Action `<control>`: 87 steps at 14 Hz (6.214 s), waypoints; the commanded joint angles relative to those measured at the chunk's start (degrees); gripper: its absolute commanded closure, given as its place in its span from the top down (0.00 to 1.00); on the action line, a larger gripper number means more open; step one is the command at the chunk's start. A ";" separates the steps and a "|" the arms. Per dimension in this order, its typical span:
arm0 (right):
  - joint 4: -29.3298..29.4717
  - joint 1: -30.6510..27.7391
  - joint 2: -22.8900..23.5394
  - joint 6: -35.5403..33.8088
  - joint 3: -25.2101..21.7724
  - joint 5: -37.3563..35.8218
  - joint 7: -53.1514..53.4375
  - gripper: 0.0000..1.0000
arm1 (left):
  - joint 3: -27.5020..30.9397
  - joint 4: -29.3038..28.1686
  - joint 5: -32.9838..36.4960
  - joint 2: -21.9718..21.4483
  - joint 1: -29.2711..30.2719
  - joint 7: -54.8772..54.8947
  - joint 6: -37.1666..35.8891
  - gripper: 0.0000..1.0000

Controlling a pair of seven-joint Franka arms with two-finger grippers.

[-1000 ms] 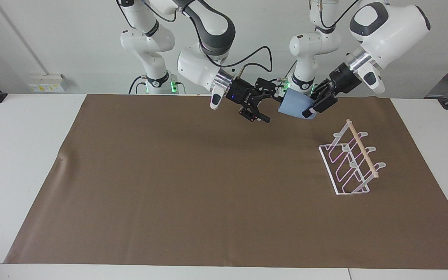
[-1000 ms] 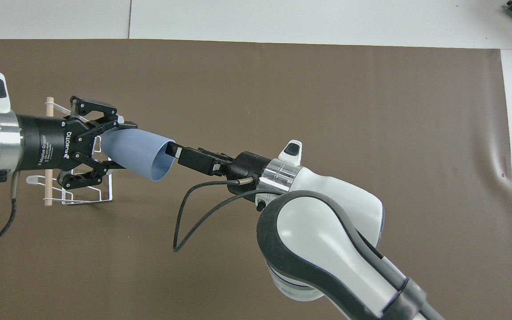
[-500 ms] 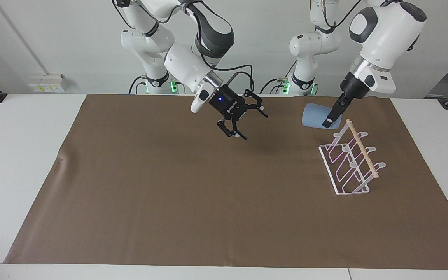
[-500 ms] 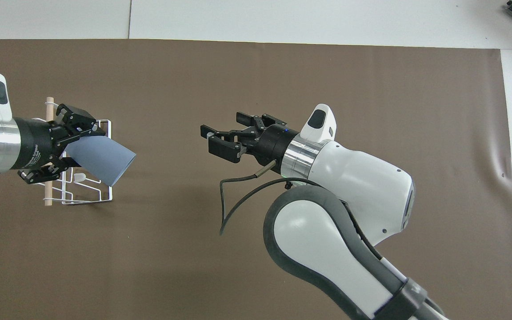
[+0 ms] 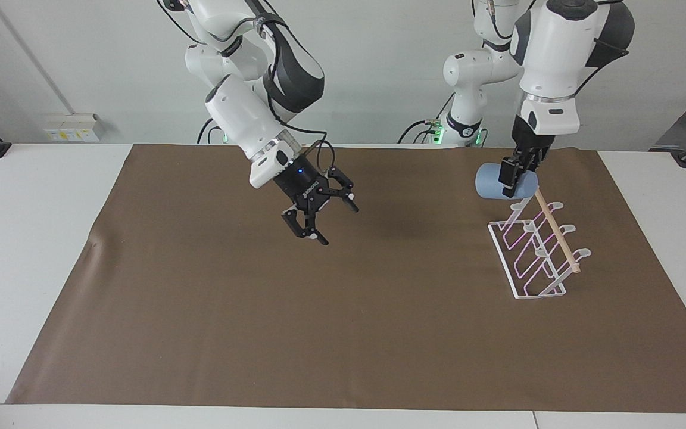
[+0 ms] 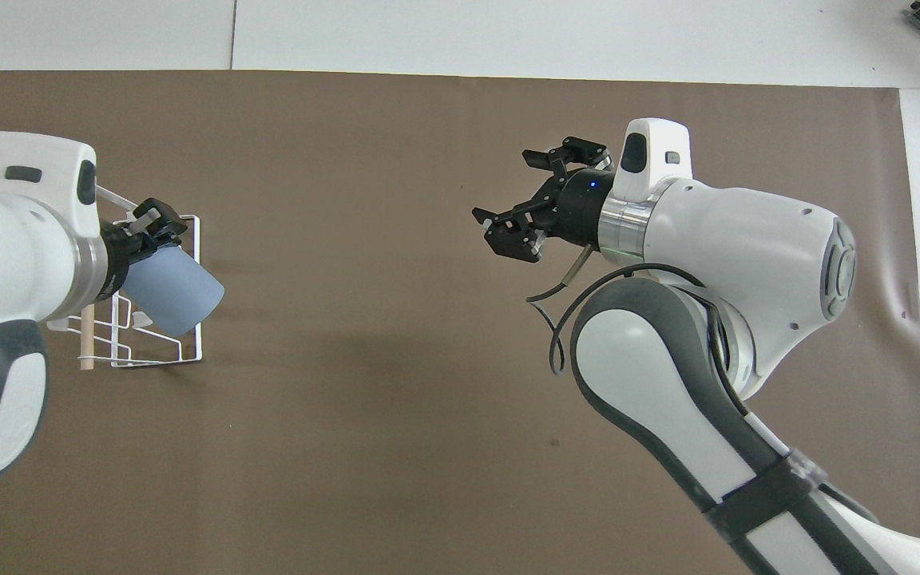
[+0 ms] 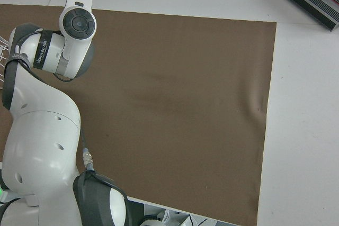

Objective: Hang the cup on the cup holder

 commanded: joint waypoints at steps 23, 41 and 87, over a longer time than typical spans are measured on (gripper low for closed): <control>13.99 0.88 -7.30 -61.71 -24.98 -39.32 58.11 1.00 | 7.42 -3.57 26.01 11.93 3.18 -2.17 31.91 0.00; 12.23 0.97 -11.61 -54.86 -30.61 -38.62 55.47 1.00 | 7.42 -9.38 28.48 11.32 3.70 -3.41 34.99 0.00; 11.62 0.97 -12.40 -54.86 -30.17 -38.44 55.65 1.00 | 21.49 19.89 -10.99 6.75 -8.51 53.89 -24.33 1.00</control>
